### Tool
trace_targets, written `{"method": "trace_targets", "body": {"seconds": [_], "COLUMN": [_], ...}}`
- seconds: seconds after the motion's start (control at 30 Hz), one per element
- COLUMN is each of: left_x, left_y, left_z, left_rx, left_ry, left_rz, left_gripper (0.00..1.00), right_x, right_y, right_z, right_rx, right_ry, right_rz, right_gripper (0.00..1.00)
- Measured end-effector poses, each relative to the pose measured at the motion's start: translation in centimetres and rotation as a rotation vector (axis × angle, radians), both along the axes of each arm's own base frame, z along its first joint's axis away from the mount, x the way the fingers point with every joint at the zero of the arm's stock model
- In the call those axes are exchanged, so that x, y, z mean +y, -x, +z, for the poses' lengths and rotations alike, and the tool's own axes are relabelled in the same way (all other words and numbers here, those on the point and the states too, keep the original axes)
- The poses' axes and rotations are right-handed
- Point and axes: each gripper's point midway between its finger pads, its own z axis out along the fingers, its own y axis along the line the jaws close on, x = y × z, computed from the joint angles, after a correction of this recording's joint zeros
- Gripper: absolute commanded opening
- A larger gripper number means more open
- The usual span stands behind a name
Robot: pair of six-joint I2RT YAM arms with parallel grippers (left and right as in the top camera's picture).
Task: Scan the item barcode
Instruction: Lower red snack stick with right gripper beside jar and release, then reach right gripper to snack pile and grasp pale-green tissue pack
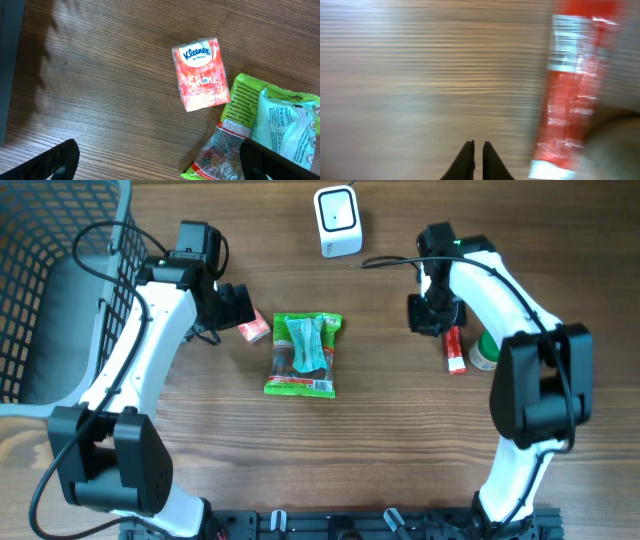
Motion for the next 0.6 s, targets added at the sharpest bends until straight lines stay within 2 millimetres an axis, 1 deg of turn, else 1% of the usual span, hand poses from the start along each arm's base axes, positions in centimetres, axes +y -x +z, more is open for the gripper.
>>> {"method": "trace_targets", "body": {"seconds": [0.07,0.1,0.13,0.17,0.23,0.27,0.3,0.33,0.37,0.4,0.43,0.5,0.6], "left_x": [0.0,0.0,0.0,0.0,0.0,0.0,0.0,0.0,0.0,0.0,0.0,0.0,0.0], "left_y": [0.0,0.0,0.0,0.0,0.0,0.0,0.0,0.0,0.0,0.0,0.0,0.0,0.0], "left_z": [0.0,0.0,0.0,0.0,0.0,0.0,0.0,0.0,0.0,0.0,0.0,0.0,0.0], "left_rx": [0.000,0.000,0.000,0.000,0.000,0.000,0.000,0.000,0.000,0.000,0.000,0.000,0.000], "left_ry": [0.000,0.000,0.000,0.000,0.000,0.000,0.000,0.000,0.000,0.000,0.000,0.000,0.000], "left_rz": [0.000,0.000,0.000,0.000,0.000,0.000,0.000,0.000,0.000,0.000,0.000,0.000,0.000], "left_gripper": [1.00,1.00,1.00,1.00,1.00,1.00,1.00,1.00,1.00,1.00,1.00,1.00,1.00], "right_x": [4.5,7.2,9.2,10.9,15.4,16.6,18.2,20.5,21.6,22.4,22.7,22.7,22.0], "right_y": [-0.3,0.1,0.5,1.0,3.2,3.7,4.2,4.8,5.3,5.3,5.3,5.1,4.0], "right_z": [2.9,4.5,5.0,5.2,5.4,5.4,5.3,5.3,4.9,4.5,4.2,3.7,3.7], "right_rx": [-0.062,-0.079,-0.087,-0.087,-0.073,-0.078,-0.094,-0.127,-0.140,-0.166,-0.178,-0.190,-0.208], "right_ry": [-0.193,-0.288,-0.332,-0.355,-0.376,-0.373,-0.370,-0.369,-0.361,-0.359,-0.352,-0.341,-0.339], "right_rz": [0.062,0.105,0.134,0.163,0.234,0.248,0.263,0.277,0.273,0.259,0.246,0.224,0.186], "right_gripper": [0.17,0.17,0.17,0.17,0.16,0.14,0.09,0.06,0.05,0.04,0.04,0.04,0.04]}}
